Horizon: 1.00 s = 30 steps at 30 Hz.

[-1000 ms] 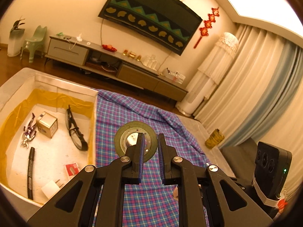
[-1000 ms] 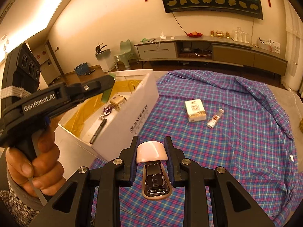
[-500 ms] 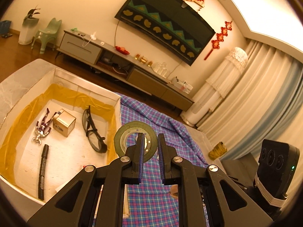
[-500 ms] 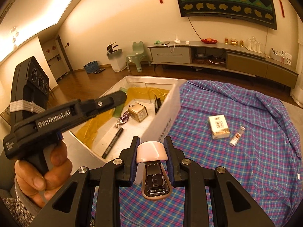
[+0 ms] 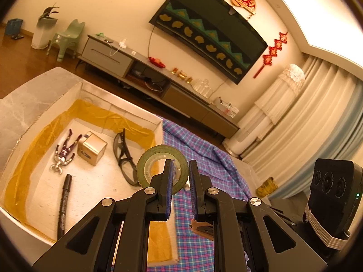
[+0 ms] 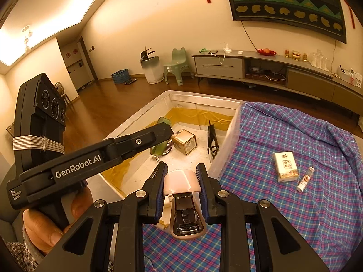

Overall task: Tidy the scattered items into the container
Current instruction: 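Carry the green tape roll and pink stapler over the white box with both tools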

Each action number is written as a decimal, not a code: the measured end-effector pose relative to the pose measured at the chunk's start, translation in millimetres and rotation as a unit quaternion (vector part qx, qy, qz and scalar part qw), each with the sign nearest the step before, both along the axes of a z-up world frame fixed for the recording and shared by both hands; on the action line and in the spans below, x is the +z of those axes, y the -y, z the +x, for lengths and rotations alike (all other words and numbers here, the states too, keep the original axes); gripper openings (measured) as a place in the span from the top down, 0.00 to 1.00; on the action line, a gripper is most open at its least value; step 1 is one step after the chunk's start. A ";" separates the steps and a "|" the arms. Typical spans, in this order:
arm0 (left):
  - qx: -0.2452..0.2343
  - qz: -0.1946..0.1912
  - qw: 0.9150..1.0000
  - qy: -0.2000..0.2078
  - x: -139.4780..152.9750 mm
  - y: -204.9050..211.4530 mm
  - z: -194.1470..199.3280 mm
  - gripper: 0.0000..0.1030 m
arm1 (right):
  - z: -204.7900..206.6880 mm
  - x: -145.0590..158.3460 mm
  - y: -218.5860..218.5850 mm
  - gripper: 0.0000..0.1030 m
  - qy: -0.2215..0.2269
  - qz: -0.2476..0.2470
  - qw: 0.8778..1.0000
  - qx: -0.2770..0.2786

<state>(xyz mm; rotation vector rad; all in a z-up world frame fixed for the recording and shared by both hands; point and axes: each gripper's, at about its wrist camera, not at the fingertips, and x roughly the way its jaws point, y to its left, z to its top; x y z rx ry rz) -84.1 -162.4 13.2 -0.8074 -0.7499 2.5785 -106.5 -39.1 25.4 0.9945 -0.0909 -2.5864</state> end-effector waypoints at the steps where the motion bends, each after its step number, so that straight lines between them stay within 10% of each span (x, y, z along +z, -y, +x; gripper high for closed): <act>1: 0.004 -0.004 1.000 0.001 -0.5 1.2 -0.1 0.87 | -2.1 -1.5 1.6 0.73 0.002 -0.001 1.000 0.002; 16: 0.070 -0.041 0.996 0.039 -17.8 31.3 -12.6 0.87 | -35.3 -16.6 32.0 0.73 0.021 0.017 0.999 0.032; 30: 0.134 0.070 0.982 0.112 -55.6 84.3 -24.1 0.87 | -85.2 -34.2 58.2 0.73 0.085 -0.003 0.993 0.082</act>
